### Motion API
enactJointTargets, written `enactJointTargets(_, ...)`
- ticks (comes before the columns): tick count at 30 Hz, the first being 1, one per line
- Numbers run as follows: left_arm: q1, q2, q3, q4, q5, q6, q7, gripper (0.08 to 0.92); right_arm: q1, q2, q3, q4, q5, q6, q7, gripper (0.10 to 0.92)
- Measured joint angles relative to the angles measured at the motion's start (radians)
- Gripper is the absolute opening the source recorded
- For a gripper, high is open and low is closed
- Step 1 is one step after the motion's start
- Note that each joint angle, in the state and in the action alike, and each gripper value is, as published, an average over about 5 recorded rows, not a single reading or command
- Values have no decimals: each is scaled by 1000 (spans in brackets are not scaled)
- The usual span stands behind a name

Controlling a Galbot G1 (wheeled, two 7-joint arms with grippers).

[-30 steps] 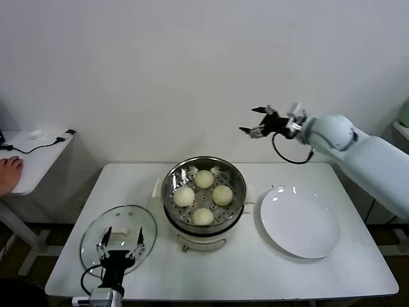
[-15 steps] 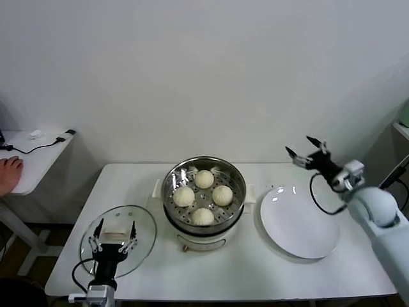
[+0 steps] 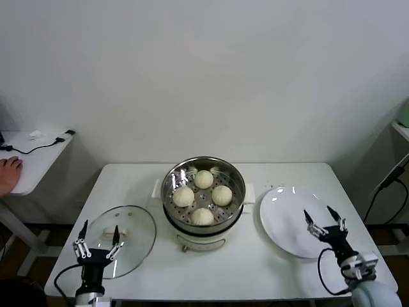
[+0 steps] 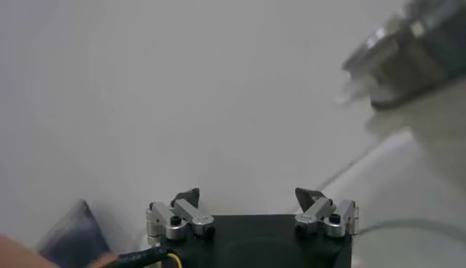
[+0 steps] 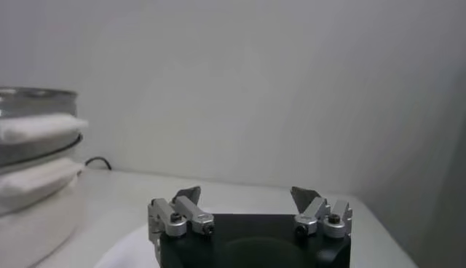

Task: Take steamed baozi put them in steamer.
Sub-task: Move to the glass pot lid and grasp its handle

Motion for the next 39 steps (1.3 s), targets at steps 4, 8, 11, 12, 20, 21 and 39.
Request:
enactJointTargets(4,6,32,-1,59,178,25,-72,823,-39,47,6,1,-15,25,4,823)
enactJointTargets(8,4,56,-2,111,316,62,-109,823,-64,79,12,2,-26,40,7,823)
enactJointTargets(11,-4,64,-3,140,389,89,-123,823,-79,94,18,3,-30,48,9,823)
enactJointTargets(12,-7,65,-2,147,409,97,-126,823,-84,98,19,3,-31,50,10,823)
enactJointTargets(20,-38,73,11,187,519,151,-111,823,-116,123,28,7,-37,66,12,823)
enactJointTargets(21,-43,74,13,191,527,156,-105,823,-119,126,29,9,-38,68,12,823)
enactJointTargets(39,-164,96,44,280,596,218,-16,823,-154,149,47,15,-51,90,11,823)
